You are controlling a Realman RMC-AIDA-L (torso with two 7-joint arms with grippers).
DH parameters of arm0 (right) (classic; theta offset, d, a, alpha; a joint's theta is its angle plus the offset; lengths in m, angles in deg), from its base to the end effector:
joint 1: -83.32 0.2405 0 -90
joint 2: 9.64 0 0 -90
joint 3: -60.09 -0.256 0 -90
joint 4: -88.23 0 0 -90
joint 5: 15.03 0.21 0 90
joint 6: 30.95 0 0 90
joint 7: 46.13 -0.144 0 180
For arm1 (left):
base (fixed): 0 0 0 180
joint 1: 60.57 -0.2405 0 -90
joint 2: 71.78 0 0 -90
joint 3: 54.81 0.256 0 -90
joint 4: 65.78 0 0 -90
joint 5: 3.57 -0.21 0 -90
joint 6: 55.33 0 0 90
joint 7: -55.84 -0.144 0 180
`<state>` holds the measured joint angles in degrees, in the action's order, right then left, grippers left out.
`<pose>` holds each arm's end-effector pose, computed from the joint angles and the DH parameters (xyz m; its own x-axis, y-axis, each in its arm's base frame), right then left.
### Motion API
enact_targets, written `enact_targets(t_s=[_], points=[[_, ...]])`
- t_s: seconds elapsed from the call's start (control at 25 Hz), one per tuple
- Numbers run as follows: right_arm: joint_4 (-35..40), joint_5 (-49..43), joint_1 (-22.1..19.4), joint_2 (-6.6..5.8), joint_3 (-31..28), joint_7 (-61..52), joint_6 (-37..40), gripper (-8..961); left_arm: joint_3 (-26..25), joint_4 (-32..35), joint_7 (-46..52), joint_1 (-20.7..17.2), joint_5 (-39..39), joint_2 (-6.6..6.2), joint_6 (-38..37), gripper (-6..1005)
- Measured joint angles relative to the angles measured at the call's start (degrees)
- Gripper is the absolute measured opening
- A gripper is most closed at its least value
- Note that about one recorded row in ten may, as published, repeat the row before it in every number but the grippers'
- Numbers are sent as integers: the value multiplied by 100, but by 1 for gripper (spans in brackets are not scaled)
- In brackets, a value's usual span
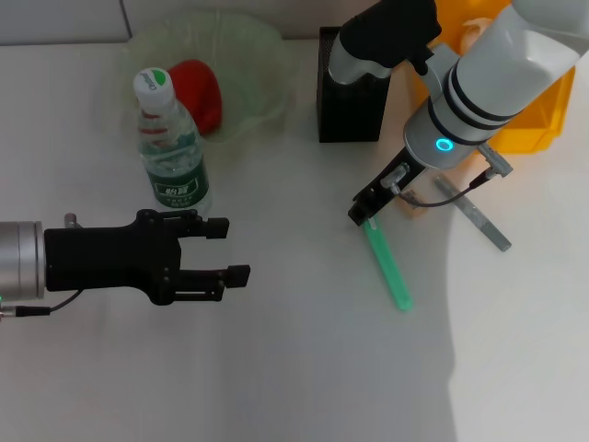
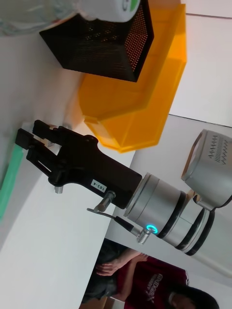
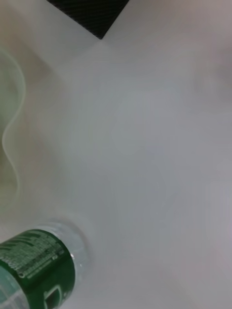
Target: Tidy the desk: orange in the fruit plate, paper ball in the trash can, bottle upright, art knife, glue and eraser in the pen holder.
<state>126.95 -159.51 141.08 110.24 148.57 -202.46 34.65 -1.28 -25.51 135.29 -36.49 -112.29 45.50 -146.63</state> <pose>0.1531 0.4063 -0.0891 0.6779 -0.6994 0.2265 -0.5574 -0.6899 -0.4619 -0.2732 0.2975 -0.0083 0.8299 0.3544 0.4309 0.4146 -0.9086 -0.0511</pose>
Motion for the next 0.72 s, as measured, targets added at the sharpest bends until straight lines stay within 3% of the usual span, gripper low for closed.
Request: enact_targets(t_s=[0.72], points=[[-60, 135, 0, 0, 222, -17, -134, 245, -5, -10, 114, 146, -297, 85, 266, 776]])
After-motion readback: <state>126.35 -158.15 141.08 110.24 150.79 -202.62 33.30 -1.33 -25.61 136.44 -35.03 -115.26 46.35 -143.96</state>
